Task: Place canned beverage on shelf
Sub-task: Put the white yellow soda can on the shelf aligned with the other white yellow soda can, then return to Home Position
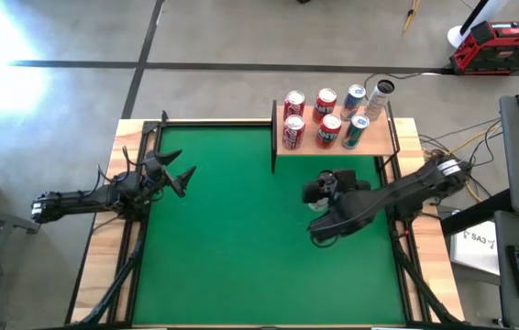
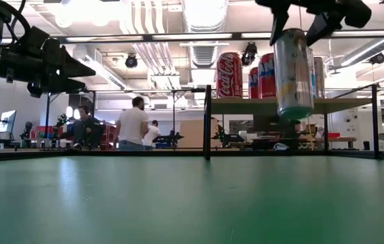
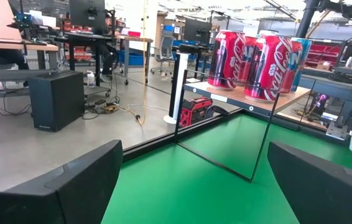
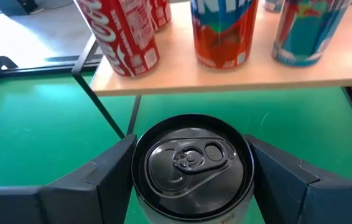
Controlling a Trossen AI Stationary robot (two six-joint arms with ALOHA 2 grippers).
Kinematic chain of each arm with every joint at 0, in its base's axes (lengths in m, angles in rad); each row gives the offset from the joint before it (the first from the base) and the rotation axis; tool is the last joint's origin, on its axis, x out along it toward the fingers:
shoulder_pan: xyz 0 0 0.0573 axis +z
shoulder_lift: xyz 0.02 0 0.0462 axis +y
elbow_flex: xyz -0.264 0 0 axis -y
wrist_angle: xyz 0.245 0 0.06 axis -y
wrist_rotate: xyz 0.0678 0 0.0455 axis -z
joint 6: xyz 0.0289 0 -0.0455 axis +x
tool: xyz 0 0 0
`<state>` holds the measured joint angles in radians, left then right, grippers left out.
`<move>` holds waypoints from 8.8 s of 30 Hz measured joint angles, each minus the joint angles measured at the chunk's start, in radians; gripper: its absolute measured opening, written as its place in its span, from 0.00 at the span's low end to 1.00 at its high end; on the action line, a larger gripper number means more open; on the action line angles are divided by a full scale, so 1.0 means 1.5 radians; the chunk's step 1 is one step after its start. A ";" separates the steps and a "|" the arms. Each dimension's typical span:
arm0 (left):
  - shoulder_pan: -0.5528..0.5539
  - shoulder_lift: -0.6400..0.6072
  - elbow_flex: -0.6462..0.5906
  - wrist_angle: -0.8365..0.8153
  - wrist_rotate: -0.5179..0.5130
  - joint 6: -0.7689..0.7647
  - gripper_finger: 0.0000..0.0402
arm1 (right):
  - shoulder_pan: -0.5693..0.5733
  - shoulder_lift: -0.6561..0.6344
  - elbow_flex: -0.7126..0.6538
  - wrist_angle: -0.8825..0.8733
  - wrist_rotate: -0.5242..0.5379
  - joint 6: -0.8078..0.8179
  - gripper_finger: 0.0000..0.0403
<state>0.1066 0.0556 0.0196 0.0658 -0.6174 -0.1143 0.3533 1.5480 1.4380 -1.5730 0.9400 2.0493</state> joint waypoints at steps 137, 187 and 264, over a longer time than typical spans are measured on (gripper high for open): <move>0.000 0.000 0.000 0.000 0.000 0.000 0.96 | -0.463 -0.314 -0.162 0.001 0.146 -0.258 0.62; 0.000 0.000 0.000 0.000 0.000 0.000 0.96 | -0.461 -0.309 -0.096 0.001 0.044 -0.276 0.92; 0.000 0.000 0.000 0.000 0.000 0.000 0.96 | -0.157 -0.323 -0.667 1.436 -0.606 -0.850 0.51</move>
<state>0.1063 0.0555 0.0196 0.0658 -0.6177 -0.1143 0.1181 1.0630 0.4378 0.5817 0.0305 0.7742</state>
